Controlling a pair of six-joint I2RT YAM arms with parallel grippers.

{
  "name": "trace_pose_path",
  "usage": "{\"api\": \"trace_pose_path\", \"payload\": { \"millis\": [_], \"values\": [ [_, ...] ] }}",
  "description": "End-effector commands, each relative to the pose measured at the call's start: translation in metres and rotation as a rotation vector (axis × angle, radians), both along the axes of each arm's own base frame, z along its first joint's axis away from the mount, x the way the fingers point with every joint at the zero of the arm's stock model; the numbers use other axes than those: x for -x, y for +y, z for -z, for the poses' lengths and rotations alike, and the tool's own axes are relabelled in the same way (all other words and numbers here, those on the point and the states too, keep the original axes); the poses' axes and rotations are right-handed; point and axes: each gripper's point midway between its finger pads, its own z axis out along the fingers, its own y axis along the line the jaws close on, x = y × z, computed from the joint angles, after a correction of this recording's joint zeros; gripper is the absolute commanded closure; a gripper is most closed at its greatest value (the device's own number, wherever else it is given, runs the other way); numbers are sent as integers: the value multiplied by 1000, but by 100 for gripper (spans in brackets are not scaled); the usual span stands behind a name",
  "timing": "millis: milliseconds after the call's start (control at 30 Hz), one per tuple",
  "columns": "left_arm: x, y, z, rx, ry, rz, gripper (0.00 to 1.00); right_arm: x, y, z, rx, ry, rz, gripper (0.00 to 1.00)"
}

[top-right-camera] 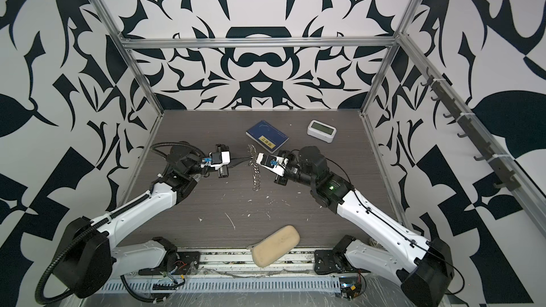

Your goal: Remove the keys from the keyring

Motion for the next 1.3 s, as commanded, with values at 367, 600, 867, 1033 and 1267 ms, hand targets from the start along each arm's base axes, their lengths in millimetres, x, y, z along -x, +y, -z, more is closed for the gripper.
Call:
{"api": "trace_pose_path", "payload": {
  "millis": [367, 600, 867, 1033, 1267],
  "values": [
    [-49, 14, -10, -12, 116, -305, 100, -31, -34, -26, 76, -145, 226, 100],
    [-72, 14, -8, -27, 270, -410, 100, -34, -37, -49, 70, -271, 234, 100],
    [-90, 13, -2, -80, 403, -484, 100, -33, -34, -68, 97, -385, 211, 100],
    [-91, 12, 0, -93, 425, -497, 100, -34, -29, -77, 117, -421, 184, 100],
    [-98, 7, 18, -147, 517, -507, 100, -34, -22, -82, 147, -473, 144, 100]
  ]
}}
